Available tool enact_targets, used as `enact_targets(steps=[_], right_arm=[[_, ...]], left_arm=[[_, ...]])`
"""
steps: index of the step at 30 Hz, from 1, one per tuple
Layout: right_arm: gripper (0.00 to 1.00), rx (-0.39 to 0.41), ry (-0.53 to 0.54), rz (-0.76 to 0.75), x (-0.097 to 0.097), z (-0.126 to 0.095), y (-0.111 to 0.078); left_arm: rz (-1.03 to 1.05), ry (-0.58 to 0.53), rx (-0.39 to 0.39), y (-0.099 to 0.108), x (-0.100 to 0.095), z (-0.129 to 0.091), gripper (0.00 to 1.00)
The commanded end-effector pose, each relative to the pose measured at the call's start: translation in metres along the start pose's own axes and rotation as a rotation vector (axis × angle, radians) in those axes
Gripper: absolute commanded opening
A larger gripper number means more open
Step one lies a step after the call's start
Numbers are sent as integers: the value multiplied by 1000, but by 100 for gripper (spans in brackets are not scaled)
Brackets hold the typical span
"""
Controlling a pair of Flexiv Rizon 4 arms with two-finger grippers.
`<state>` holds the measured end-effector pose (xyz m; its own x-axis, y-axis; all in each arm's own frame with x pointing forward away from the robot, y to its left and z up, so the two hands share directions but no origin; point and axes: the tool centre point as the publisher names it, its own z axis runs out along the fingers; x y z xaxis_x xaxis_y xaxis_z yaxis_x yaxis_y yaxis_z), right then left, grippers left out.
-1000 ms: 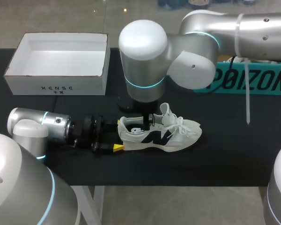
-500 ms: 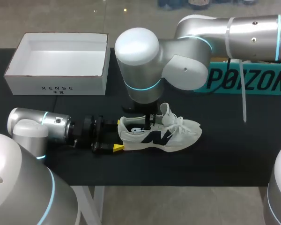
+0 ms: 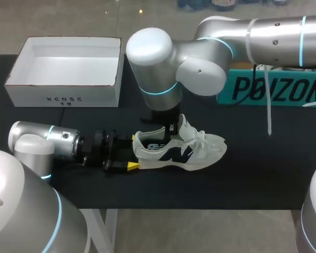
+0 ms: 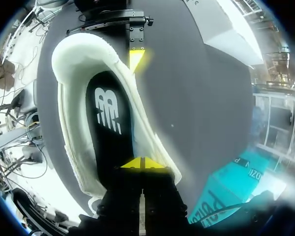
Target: Take the shoe out of the shoebox, open the shoe tongue, remove and reinsert the insole, then place the shoe into the shoebox
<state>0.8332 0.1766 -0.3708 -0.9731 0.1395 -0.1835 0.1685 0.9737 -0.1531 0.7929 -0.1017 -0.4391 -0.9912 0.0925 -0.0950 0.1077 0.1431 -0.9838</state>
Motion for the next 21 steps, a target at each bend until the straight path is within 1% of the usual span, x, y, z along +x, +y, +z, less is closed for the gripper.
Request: enact_targets(steps=[1, 20, 21], right_arm=[[0, 3, 12, -1, -1, 9, 5], [0, 14, 36, 9, 10, 24, 6], [11, 14, 37, 9, 11, 25, 6]], left_arm=[[0, -1, -2, 4, 0, 1, 0], [0, -1, -2, 4, 0, 1, 0], [0, -1, -2, 4, 0, 1, 0]])
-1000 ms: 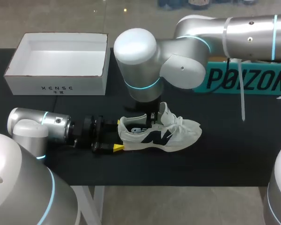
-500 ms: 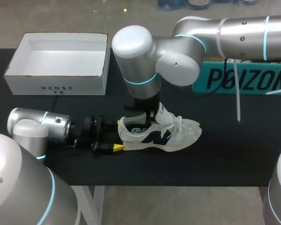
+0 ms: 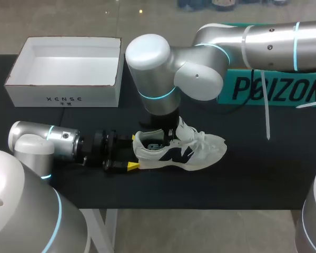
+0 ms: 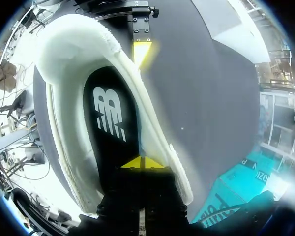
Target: Take the shoe out of the shoebox, open the shoe tongue, remove and reinsert the insole, then place the shoe into the shoebox
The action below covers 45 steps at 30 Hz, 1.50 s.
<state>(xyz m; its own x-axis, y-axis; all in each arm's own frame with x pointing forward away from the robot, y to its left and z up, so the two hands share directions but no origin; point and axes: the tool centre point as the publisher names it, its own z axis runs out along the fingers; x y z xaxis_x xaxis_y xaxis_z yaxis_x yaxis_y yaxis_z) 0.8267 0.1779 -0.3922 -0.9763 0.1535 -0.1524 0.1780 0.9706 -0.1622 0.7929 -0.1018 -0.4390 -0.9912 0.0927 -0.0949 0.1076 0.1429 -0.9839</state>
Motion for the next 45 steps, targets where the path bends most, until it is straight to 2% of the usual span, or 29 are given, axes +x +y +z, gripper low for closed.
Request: enact_targets(steps=[1, 4, 9, 15, 22, 28, 30, 31, 32, 33, 45], right_arm=[[18, 3, 4, 1, 1, 6, 3], [33, 3, 7, 3, 2, 6, 2], [43, -1, 4, 8, 3, 3, 1], [44, 1, 3, 10, 3, 4, -1], [45, 15, 32, 5, 12, 21, 1], [48, 28, 71, -18, 27, 40, 3], [45, 30, 85, -39, 33, 43, 4], [39, 30, 88, -48, 36, 43, 3], [23, 27, 94, -48, 37, 43, 3], [0, 21, 100, -48, 39, 43, 2], [0, -2, 114, -53, 39, 22, 0]], left_arm=[[0, -1, -2, 4, 0, 1, 0], [0, -1, -2, 4, 0, 1, 0], [0, -1, -2, 4, 0, 1, 0], [0, -1, -2, 4, 0, 1, 0], [0, -1, -2, 4, 0, 1, 0], [0, -1, -2, 4, 0, 1, 0], [0, -1, -2, 4, 0, 1, 0], [0, -1, -2, 4, 0, 1, 0], [0, -1, -2, 4, 0, 1, 0], [0, -1, -2, 4, 0, 1, 0], [0, -1, -2, 4, 0, 1, 0]])
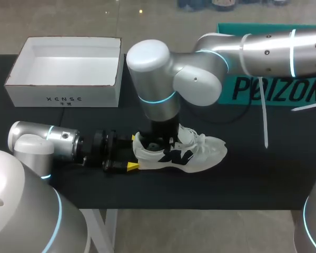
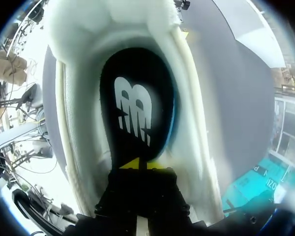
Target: Take the shoe out of the shoebox, open the shoe tongue, remove and reinsert the insole, then place the shoe into the shoebox
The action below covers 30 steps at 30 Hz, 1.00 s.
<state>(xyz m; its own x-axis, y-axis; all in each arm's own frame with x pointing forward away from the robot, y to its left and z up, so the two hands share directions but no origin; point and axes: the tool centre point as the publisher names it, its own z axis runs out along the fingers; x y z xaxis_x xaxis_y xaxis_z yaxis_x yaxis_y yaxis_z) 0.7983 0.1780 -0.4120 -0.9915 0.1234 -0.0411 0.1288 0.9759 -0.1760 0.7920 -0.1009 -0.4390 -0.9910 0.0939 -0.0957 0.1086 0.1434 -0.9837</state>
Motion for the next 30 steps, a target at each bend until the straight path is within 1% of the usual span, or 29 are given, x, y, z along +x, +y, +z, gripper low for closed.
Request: enact_targets(steps=[1, 6, 13, 16, 22, 28, 30], right_arm=[[0, -12, 15, -11, 7, 5, 2], [0, -10, 29, -26, 6, -2, 6], [0, -41, 14, -16, -2, -18, 8], [0, -46, 13, -15, -4, -21, 7], [0, -66, 17, -2, -9, -30, 2], [0, -77, -9, 19, -14, -41, -3], [0, -82, -16, 35, -18, -44, -7]], left_arm=[[-1, -2, -2, 4, -1, 2, 0], [-1, -2, -2, 4, -1, 2, 0], [-1, -2, -2, 4, -1, 2, 0], [-1, -2, -2, 4, -1, 2, 0], [-1, -2, -2, 4, -1, 2, 0], [-1, -2, -2, 4, -1, 2, 0], [-1, -2, -2, 4, -1, 2, 0]])
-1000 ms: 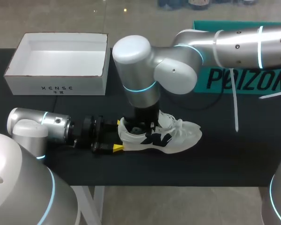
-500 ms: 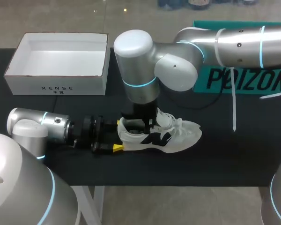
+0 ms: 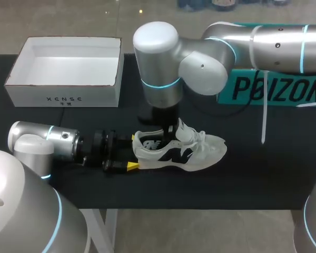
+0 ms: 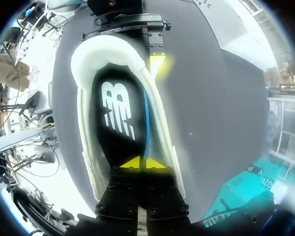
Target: Take the shoe out of the shoebox, open the shoe tongue, remove and reinsert the insole, then place the shoe into the shoebox
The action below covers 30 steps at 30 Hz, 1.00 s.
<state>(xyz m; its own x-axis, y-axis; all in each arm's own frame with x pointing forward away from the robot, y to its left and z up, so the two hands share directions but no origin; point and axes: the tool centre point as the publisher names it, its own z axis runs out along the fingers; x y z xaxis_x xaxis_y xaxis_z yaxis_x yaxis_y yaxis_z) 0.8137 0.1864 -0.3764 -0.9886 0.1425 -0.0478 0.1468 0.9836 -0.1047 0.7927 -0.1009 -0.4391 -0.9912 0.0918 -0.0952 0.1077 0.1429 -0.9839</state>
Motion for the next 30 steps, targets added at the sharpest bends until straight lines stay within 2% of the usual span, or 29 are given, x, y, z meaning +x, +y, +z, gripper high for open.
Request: enact_targets(steps=[1, 9, 17, 22, 30], right_arm=[[0, -12, -14, 19, -3, -8, -12], [0, -36, -40, 70, -12, -19, -29], [0, -65, -47, 99, -15, -21, -37], [0, -88, -42, 74, -9, -20, -25], [0, -116, -21, 4, 1, -15, 10]], left_arm=[[0, 0, -2, 4, 0, 2, 0], [0, 0, -2, 4, 0, 2, 0], [0, 0, -2, 4, 0, 2, 0], [0, 0, -2, 4, 0, 2, 0], [0, 0, -2, 4, 0, 2, 0]])
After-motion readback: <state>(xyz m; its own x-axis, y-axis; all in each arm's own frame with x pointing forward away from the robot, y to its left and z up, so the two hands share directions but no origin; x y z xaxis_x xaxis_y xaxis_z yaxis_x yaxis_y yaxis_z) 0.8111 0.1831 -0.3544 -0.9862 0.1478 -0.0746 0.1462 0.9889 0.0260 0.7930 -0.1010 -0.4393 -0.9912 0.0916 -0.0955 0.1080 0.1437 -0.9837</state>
